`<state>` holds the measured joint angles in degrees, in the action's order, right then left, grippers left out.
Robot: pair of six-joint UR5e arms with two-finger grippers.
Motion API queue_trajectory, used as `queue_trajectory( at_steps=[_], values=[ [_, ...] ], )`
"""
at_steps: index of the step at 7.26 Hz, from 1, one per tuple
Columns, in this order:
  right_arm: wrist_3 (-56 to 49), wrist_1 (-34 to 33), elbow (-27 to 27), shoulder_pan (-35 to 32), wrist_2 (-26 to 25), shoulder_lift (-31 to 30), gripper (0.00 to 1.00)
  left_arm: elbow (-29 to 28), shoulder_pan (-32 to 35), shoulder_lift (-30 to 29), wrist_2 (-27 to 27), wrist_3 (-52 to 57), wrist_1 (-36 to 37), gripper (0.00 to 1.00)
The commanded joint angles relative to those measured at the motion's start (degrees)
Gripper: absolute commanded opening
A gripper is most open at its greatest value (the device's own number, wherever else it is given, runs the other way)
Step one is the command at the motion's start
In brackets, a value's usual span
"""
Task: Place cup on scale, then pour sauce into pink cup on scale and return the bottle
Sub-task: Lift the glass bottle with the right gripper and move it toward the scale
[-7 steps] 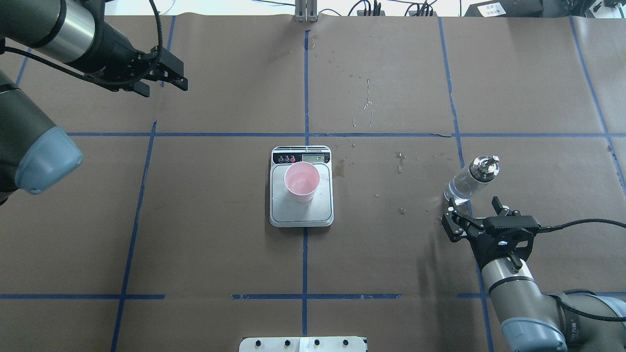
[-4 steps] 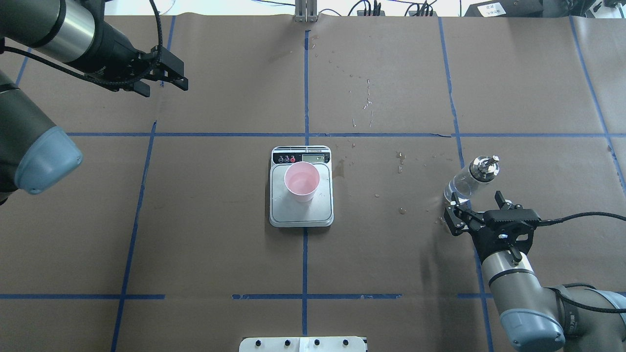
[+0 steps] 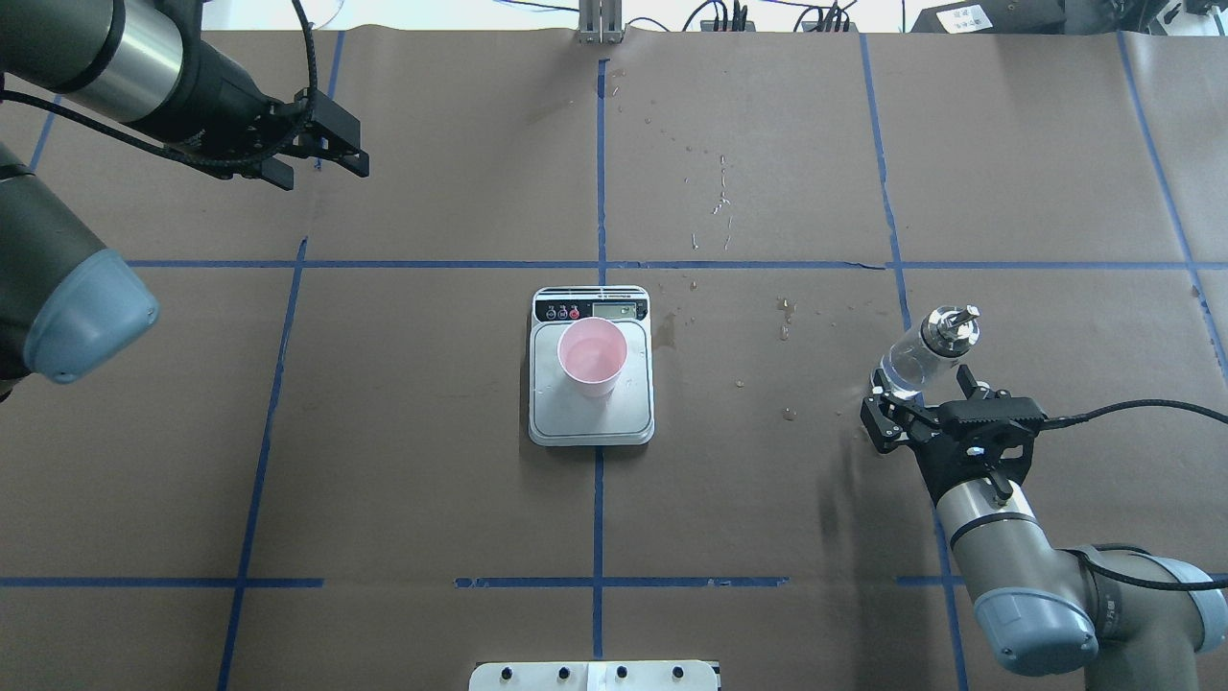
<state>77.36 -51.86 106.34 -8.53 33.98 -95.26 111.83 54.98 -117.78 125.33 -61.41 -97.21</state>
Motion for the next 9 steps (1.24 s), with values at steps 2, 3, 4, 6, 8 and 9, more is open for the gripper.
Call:
queue_trajectory(
  at_steps=[2, 3, 4, 6, 8, 9],
  values=[
    [-3.5, 4.9, -2.5, -0.6, 0.7, 0.6, 0.99, 0.1, 0.0, 0.0, 0.0, 0.0, 0.0, 0.84],
    [-3.6, 6.1, -3.5, -0.7, 0.7, 0.5, 0.99, 0.1, 0.0, 0.0, 0.0, -0.1, 0.0, 0.84],
    [-4.5, 6.4, -4.3, -1.4, 0.8, 0.7, 0.99, 0.1, 0.0, 0.0, 0.0, -0.1, 0.0, 0.84],
    [-5.2, 7.3, -4.4, -2.6, 1.8, 0.9, 0.99, 0.1, 0.0, 0.0, 0.0, 0.0, 0.0, 0.84],
    [-5.5, 7.3, -5.0, -3.8, 3.3, 1.2, 0.99, 0.1, 0.0, 0.0, 0.0, -0.1, 0.0, 0.84],
    [-5.7, 7.3, -5.3, -4.0, 3.3, 1.8, 0.99, 0.1, 0.0, 0.0, 0.0, 0.0, 0.0, 0.84]
  ],
)
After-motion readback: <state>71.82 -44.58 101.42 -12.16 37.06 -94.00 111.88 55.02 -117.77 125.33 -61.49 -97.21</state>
